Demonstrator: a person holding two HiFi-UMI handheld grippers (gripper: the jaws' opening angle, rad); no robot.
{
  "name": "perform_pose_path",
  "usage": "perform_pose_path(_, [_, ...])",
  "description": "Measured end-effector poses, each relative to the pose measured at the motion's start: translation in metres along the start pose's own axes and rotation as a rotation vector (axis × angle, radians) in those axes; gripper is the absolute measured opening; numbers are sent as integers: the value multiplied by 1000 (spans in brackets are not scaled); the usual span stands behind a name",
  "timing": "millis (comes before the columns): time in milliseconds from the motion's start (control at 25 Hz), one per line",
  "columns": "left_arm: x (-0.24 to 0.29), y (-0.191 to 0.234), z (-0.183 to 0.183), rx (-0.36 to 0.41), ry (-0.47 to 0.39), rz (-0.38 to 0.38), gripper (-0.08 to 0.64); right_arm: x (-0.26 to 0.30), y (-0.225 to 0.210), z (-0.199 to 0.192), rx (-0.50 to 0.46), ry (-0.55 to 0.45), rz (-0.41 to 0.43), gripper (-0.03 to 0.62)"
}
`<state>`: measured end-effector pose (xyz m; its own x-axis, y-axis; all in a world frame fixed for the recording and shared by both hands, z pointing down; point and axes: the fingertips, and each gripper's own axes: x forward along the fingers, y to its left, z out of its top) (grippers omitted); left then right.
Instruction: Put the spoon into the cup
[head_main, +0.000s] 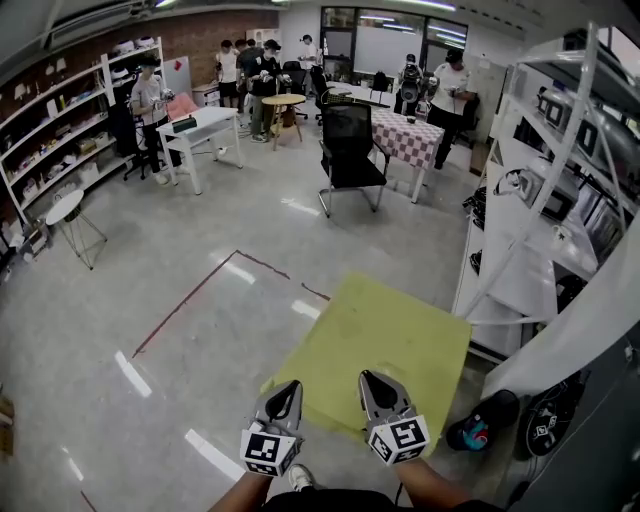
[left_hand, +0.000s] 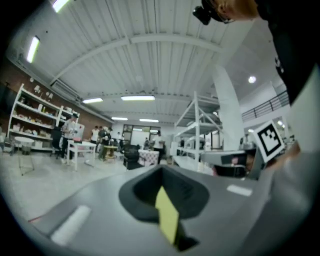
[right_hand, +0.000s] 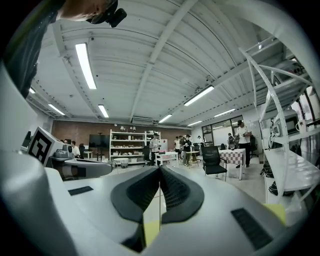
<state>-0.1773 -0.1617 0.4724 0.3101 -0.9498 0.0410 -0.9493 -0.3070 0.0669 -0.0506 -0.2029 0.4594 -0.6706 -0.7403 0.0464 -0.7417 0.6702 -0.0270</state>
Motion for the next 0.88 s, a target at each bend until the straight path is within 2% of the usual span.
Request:
perform_pose_path(280, [13,24,1,10,-1,-53,8,22,4,2,3,-12,-61,9])
perform_pose_path(480, [28,31,-15,-25,62,-58,8,20,2,-3,14,-10,-96,11])
perform_pose_path(880, [65,18,-18,-12,77,-116,8,18,-37,-5,22,-28,-177,9])
